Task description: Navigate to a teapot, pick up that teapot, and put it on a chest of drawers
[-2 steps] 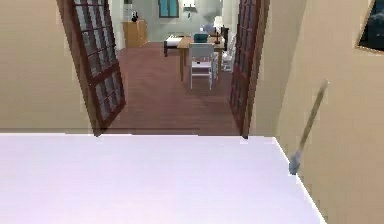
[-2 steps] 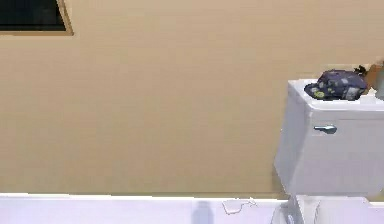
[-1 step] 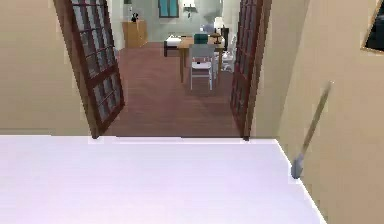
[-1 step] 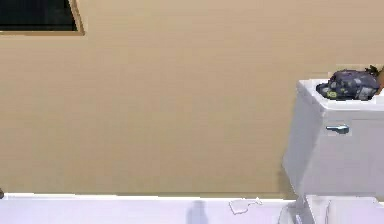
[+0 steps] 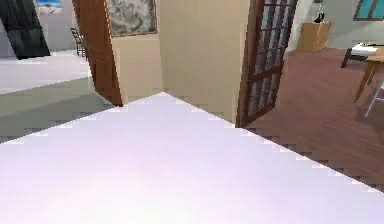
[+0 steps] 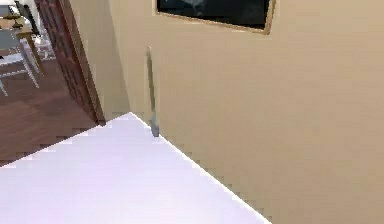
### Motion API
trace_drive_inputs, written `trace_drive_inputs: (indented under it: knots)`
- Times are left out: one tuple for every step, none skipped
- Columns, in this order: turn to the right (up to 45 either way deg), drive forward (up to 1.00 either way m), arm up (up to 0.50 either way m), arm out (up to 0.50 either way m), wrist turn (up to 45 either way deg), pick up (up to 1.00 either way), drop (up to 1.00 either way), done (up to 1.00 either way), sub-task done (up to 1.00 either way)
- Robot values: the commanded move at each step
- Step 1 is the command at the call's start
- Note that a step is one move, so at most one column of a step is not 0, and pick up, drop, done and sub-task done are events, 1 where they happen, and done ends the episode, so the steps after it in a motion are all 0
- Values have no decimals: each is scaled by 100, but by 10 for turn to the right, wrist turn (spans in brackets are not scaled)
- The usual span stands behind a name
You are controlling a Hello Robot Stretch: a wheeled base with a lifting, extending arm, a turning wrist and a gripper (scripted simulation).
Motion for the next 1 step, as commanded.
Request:
trace_drive_inputs:
  knots:
    - [-420, 0, 0, 0, 0, 0, 0, 0, 0]
